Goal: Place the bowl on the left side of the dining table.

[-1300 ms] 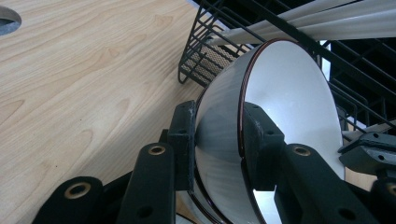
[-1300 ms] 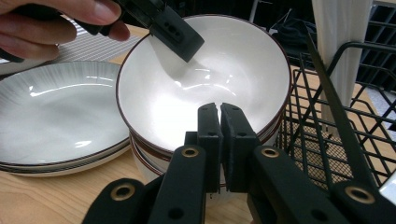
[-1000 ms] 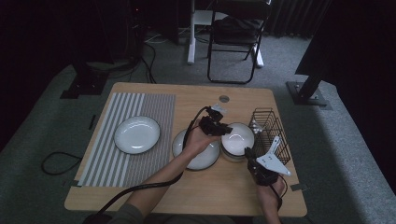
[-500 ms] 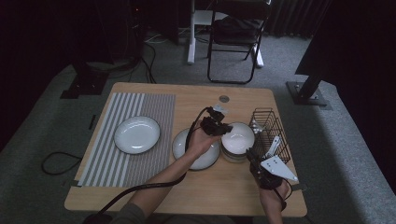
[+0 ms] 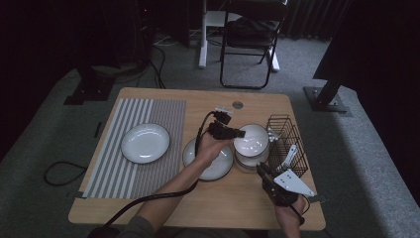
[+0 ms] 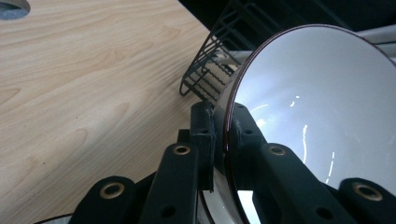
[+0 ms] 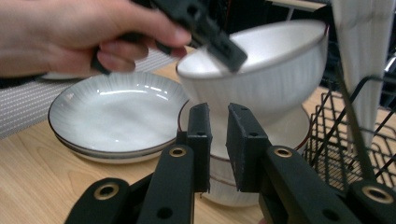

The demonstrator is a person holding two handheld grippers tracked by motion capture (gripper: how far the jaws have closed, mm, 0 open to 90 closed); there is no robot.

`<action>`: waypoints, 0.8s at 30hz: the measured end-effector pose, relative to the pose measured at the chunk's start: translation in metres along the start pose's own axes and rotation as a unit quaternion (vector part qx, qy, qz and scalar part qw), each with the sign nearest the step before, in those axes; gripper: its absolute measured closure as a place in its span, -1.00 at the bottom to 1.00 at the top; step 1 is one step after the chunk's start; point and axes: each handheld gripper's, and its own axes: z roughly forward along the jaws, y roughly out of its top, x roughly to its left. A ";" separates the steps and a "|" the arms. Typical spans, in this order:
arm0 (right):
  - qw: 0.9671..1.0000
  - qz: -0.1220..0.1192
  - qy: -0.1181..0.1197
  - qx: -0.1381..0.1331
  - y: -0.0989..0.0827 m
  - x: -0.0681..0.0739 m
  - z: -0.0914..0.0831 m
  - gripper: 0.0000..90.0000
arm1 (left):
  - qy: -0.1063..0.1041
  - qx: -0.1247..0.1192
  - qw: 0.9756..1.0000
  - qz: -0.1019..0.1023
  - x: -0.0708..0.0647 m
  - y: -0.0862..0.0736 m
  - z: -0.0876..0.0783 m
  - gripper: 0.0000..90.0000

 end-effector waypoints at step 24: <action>0.999 0.000 0.015 0.045 -0.017 0.012 0.020 0.76 | -0.007 -0.047 0.998 -0.043 0.035 -0.011 -0.056 0.86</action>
